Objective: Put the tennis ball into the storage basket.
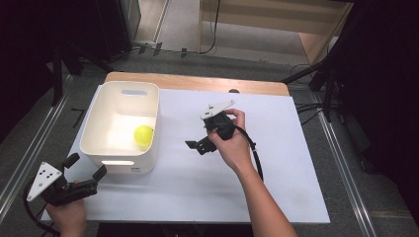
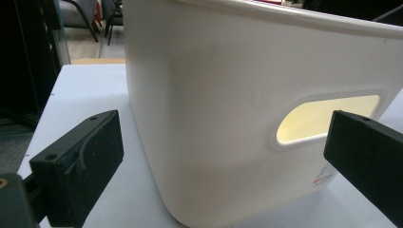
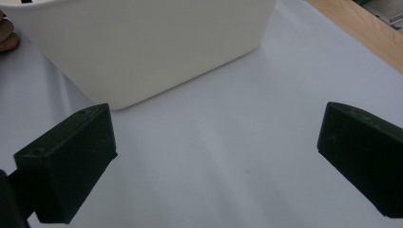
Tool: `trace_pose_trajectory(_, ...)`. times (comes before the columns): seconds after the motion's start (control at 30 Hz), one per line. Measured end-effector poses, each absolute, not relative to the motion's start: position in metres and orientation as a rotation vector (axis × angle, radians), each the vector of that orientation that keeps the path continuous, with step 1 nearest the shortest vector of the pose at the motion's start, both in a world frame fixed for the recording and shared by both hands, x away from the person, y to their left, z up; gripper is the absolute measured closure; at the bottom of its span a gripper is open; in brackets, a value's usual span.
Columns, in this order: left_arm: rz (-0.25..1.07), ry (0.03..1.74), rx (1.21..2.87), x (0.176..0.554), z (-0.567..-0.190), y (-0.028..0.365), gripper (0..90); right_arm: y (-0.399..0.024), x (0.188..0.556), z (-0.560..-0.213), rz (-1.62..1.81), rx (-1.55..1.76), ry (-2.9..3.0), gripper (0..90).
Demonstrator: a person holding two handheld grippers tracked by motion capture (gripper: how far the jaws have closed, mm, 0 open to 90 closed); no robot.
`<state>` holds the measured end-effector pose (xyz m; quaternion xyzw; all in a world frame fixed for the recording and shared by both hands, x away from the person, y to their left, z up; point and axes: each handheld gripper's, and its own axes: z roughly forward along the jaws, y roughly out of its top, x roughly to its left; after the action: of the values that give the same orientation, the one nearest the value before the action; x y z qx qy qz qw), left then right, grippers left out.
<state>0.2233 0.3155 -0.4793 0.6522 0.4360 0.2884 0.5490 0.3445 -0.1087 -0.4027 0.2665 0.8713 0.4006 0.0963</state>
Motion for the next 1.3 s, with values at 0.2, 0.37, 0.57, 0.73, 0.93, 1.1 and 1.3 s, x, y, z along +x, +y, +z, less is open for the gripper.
trace_pose_trajectory(0.2,0.683,1.033,1.547,0.223,-0.479,0.315,0.0,-0.121,0.338,-0.414,1.208,0.831,2.558,0.0)
trace_pose_trajectory(0.37,0.685,1.032,1.554,0.223,-0.479,0.316,0.0,-0.129,0.334,-0.420,1.219,0.863,2.542,0.0)
trace_pose_trajectory(0.57,0.680,1.034,1.545,0.223,-0.480,0.316,0.0,-0.142,0.328,-0.427,1.236,0.896,2.514,0.0)
trace_pose_trajectory(0.73,0.680,1.031,1.547,0.223,-0.480,0.316,0.0,-0.152,0.323,-0.433,1.253,0.917,2.493,0.0)
trace_pose_trajectory(0.93,0.681,1.031,1.550,0.223,-0.480,0.316,0.0,-0.167,0.317,-0.438,1.271,0.957,2.464,0.0)
trace_pose_trajectory(1.1,0.681,1.033,1.551,0.222,-0.480,0.316,0.0,-0.182,0.310,-0.441,1.281,0.981,2.435,0.0)
trace_pose_trajectory(1.3,0.672,1.036,1.539,0.223,-0.480,0.318,0.0,-0.202,0.300,-0.446,1.282,1.020,2.398,0.0)
